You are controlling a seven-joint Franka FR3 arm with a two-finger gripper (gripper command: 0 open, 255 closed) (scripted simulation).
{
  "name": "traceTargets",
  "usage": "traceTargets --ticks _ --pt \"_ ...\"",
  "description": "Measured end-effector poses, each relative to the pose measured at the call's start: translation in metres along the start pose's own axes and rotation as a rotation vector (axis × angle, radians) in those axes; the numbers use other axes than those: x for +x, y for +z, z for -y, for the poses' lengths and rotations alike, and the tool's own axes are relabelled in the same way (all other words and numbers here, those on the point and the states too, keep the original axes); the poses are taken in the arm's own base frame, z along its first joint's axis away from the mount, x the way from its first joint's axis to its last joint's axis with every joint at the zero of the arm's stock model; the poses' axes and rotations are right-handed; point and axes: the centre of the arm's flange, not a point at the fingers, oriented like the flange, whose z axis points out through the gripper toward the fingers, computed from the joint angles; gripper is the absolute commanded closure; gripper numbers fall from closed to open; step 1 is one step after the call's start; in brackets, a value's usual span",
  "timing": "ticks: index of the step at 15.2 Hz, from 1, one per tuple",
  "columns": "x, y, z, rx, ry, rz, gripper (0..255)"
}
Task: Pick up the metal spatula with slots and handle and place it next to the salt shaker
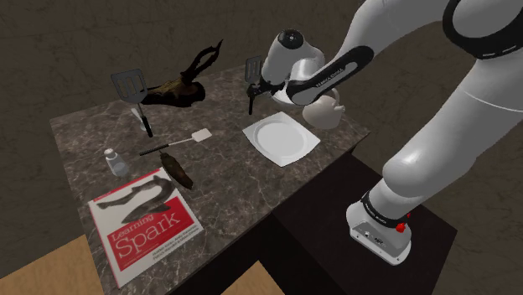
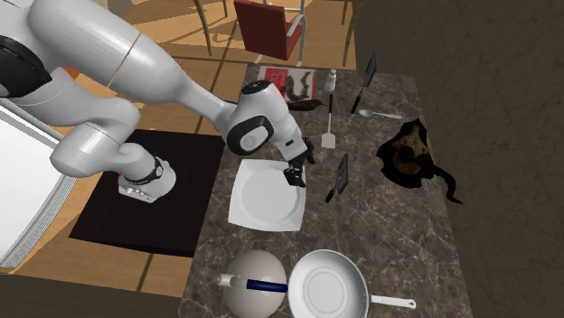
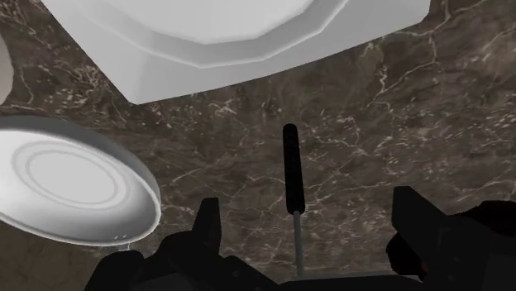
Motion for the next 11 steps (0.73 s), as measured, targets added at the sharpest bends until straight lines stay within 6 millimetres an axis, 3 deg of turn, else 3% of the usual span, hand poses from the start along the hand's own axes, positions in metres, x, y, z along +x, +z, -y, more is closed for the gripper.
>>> traceTargets --ticks 6,11 --pt "0.039 0.052 0.008 -0.004 0.083 -0.107 0" --pt "0.044 0.080 0.008 -0.005 0.091 -0.117 0"
